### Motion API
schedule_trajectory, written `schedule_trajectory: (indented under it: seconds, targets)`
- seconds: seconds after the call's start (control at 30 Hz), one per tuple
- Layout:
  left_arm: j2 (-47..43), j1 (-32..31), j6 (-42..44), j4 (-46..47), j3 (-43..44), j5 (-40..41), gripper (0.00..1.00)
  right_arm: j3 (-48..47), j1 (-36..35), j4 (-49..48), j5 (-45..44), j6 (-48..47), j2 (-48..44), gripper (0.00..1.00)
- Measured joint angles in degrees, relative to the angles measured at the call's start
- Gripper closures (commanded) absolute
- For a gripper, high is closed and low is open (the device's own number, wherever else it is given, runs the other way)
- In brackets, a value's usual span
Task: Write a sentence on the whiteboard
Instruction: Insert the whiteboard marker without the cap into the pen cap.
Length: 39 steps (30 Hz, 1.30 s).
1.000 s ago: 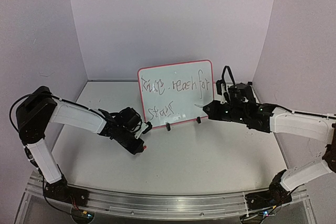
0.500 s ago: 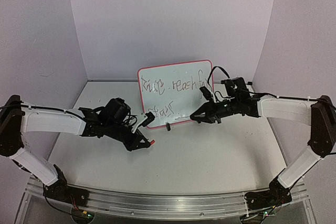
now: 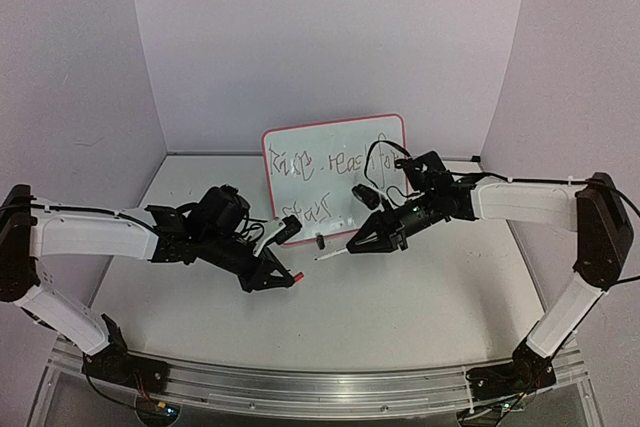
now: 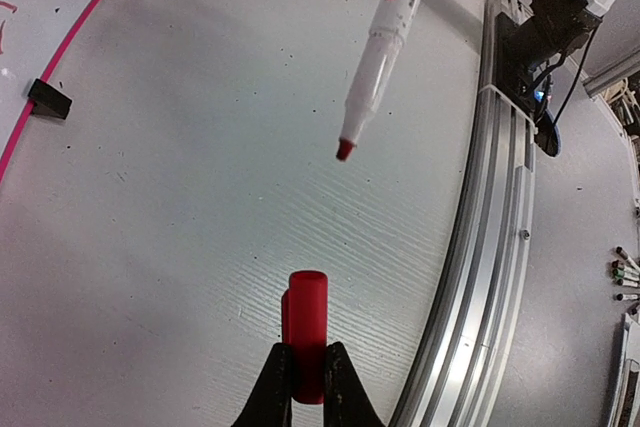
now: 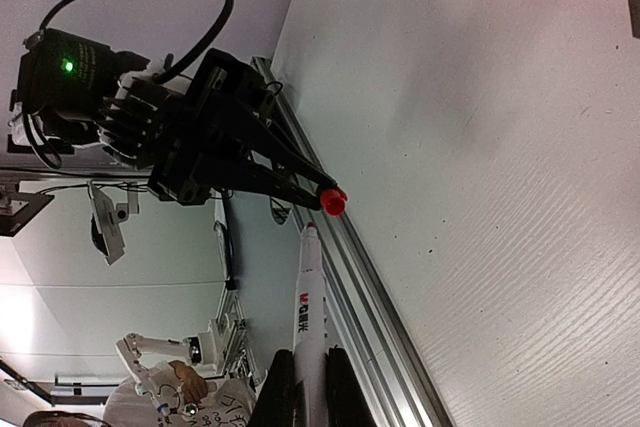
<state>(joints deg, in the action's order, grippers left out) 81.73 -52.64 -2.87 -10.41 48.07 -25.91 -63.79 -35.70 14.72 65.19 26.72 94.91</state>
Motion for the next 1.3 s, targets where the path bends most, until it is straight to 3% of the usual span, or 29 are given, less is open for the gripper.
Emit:
schedule_trajectory:
  seconds: [0.57,1.3]
  targets:
    - [-0.90,-2.69,0.31,-0.07,0.98,-0.04,1.00,-2.23,-2.60,6.38,0.52,-4.28,2.62,1.00]
    - [-1.51,-4.07,1.42,-0.13,1.01,0.66,1.00,-3.50,-3.61,7.69,0.70,-5.64,2.69,1.00]
